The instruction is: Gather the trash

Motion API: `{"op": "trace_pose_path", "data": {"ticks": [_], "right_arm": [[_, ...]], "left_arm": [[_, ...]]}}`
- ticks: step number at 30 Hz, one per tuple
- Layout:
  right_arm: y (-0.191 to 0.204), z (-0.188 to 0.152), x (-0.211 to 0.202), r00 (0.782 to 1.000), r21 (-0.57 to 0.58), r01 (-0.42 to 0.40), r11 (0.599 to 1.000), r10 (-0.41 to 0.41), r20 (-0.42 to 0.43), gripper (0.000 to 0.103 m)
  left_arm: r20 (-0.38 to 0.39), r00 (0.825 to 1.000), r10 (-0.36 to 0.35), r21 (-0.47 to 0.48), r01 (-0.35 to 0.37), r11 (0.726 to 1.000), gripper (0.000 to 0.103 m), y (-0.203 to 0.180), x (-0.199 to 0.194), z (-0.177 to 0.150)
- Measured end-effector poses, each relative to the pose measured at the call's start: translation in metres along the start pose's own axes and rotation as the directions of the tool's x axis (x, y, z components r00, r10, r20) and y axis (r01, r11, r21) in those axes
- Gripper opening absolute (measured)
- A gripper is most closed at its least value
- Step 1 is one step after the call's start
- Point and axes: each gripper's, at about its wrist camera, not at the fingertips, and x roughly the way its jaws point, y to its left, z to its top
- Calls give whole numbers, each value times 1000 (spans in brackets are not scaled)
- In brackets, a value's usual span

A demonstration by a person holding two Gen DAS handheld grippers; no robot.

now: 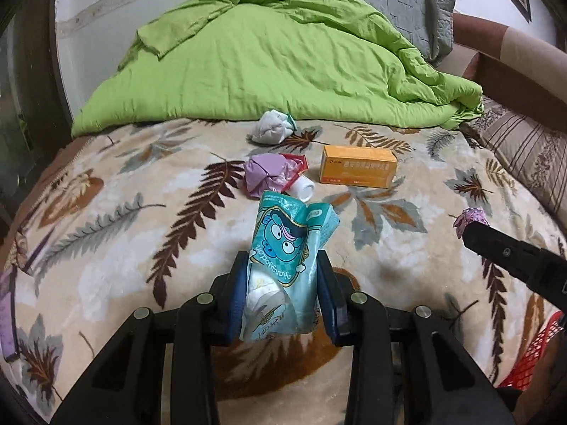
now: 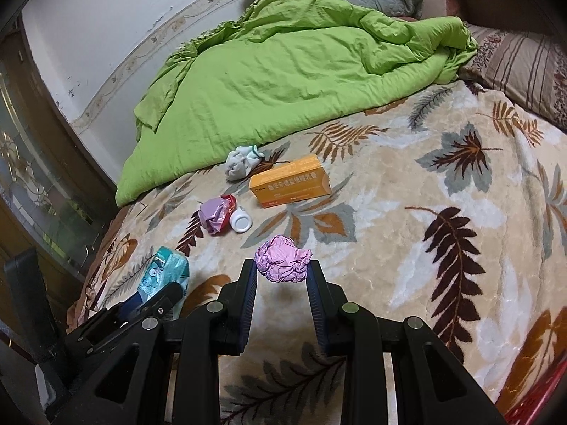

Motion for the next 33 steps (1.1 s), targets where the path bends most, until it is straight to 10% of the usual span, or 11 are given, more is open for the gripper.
{"op": "trace_pose_path", "data": {"ticks": [33], "right_arm": [[-1, -1, 4, 1000, 2, 3, 1000, -3, -8, 31]], "left_arm": [[39, 999, 12, 26, -13, 1000, 35, -3, -9, -3]]}}
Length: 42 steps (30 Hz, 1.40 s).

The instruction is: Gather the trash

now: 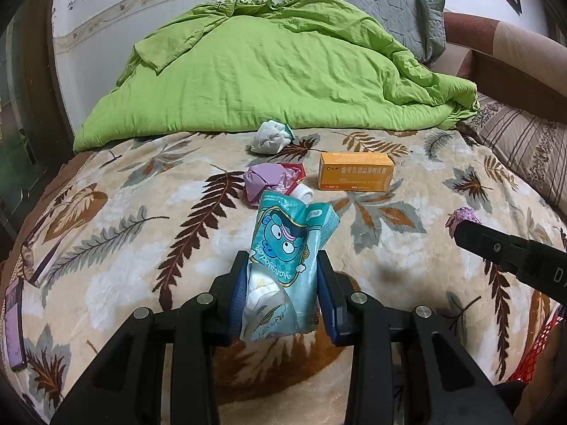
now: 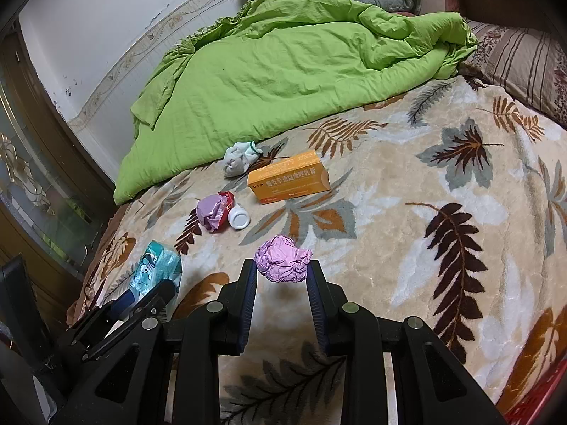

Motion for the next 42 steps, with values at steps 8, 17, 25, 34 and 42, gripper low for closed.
{"op": "trace_pose_path", "data": {"ticks": [8, 17, 25, 34, 42], "right_arm": [[0, 1, 0, 1000, 0, 1, 1000, -1, 0, 31], [0, 1, 0, 1000, 0, 1, 1000, -1, -1, 31], [-1, 1, 0, 1000, 2, 0, 1000, 0, -1, 31], [-1, -2, -8, 1000, 4, -12, 1000, 12, 4, 31], [-4, -6, -25, 1000, -3, -11, 1000, 11, -3, 31]], "left_arm": [[0, 1000, -1, 1, 1, 1000, 35, 0, 0, 0], [0, 1000, -1, 1, 1, 1000, 35, 0, 0, 0], [0, 1000, 1, 0, -1, 1000, 35, -1, -1, 0], [0, 1000, 0, 2, 0, 1000, 35, 0, -1, 0], [5, 1000, -1, 8, 1, 1000, 35, -4, -3, -1]]}}
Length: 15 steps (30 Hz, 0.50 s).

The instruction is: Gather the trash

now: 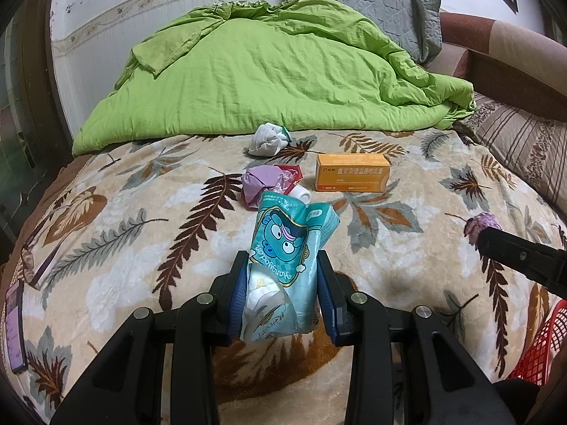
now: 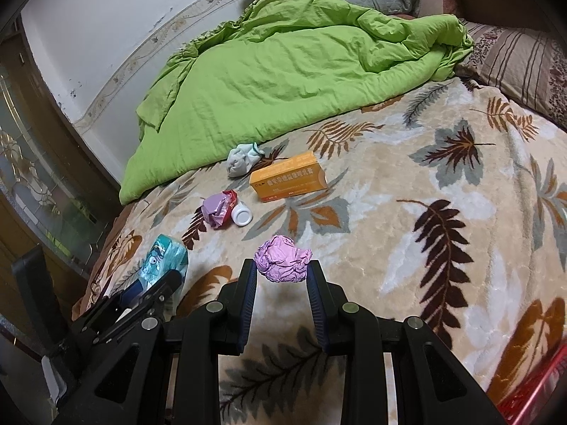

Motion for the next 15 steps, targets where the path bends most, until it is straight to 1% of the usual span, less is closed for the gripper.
{"op": "trace_pose_path", "data": {"ticks": [5, 10, 15], "right_arm": [[-4, -1, -11, 1000, -4, 7, 1000, -7, 2, 31], [-10, -2, -31, 1000, -6, 5, 1000, -5, 12, 31], [-20, -7, -56, 1000, 2, 2, 1000, -3, 18, 32]], "left_arm": [[11, 1000, -3, 13, 3, 1000, 35, -4, -4, 0], [15, 1000, -18, 31, 17, 999, 35, -10, -14, -4], [13, 998, -56, 56, 55, 997, 35, -24, -28, -9]]}}
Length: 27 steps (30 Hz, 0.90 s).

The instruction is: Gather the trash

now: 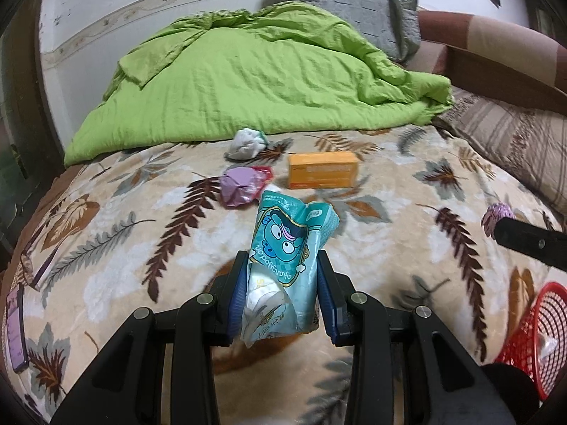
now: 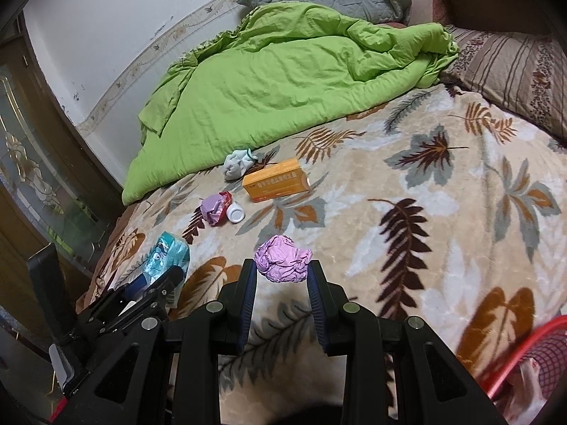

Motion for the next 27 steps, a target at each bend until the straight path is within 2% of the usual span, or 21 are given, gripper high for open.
{"op": "trace_pose_path", "data": {"ticks": [8, 13, 16, 18, 22, 25, 27], "right_arm": [[-21, -3, -45, 1000, 13, 3, 1000, -4, 27, 32], [-52, -8, -84, 997, 38, 47, 998, -49, 55, 32], [-78, -14, -112, 993, 72, 92, 993, -96, 67, 32], [-97, -19, -132, 989, 101, 121, 987, -129, 71, 32], [-135, -34, -173, 975, 158, 196, 968, -210, 74, 33], [-157, -45, -194, 966, 199, 232, 952, -249, 64, 33], [-171, -54, -203, 964, 234, 242, 942, -260, 49, 33]], "left_arm": [[-7, 994, -110, 43, 110, 993, 35, -39, -30, -3], [-22, 975, -221, 107, 222, 969, 36, -78, -51, -3], [-77, 938, -338, 132, 346, 929, 36, -106, -60, -3], [-114, 906, -408, 151, 422, 894, 36, -127, -65, -5], [-209, 821, -531, 200, 568, 799, 36, -179, -74, -12], [-287, 754, -591, 223, 653, 724, 36, -215, -78, -18], [-325, 719, -614, 233, 691, 684, 36, -236, -82, -24]]}}
